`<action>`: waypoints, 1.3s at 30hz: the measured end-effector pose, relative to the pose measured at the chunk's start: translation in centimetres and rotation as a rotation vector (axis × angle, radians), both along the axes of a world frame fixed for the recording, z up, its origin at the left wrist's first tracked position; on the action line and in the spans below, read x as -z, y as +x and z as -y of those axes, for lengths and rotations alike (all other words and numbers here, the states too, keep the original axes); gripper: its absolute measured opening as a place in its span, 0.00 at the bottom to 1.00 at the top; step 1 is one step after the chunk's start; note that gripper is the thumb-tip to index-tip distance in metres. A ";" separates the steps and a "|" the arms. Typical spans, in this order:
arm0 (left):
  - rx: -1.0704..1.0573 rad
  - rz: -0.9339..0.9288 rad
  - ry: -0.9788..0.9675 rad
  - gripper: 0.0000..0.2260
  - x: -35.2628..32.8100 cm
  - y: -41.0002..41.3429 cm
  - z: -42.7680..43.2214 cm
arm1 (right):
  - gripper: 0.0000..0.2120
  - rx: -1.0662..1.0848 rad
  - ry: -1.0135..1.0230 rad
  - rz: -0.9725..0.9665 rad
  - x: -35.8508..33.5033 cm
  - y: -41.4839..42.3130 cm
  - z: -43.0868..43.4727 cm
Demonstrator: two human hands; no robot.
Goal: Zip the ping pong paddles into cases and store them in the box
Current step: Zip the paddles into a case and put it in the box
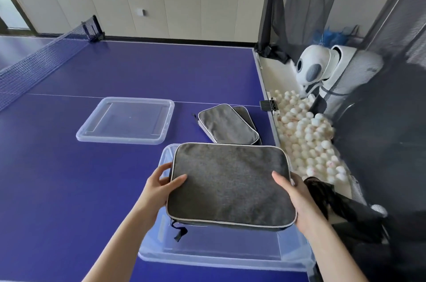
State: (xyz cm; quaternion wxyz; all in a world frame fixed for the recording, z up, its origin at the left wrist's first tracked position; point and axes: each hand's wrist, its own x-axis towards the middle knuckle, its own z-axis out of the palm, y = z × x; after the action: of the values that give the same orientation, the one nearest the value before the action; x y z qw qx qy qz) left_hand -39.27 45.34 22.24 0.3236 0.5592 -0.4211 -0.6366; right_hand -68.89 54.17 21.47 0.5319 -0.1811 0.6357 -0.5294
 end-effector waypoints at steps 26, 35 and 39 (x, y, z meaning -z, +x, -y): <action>0.182 0.537 0.196 0.29 11.5 -2.7 2.4 | 0.48 -0.240 0.463 -0.440 15.9 -0.5 3.2; 0.319 0.802 0.146 0.28 13.1 -3.3 2.5 | 0.42 -0.265 0.586 -0.542 15.0 1.5 2.9; 0.330 0.871 0.129 0.24 13.6 -3.8 2.4 | 0.41 -0.297 0.624 -0.619 14.8 1.9 3.0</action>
State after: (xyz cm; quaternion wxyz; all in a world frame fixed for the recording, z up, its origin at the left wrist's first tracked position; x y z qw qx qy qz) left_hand -43.03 42.99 8.67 -0.0242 0.7188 -0.5605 -0.4105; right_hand -66.97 51.18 6.71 0.4161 -0.2511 0.8607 -0.1518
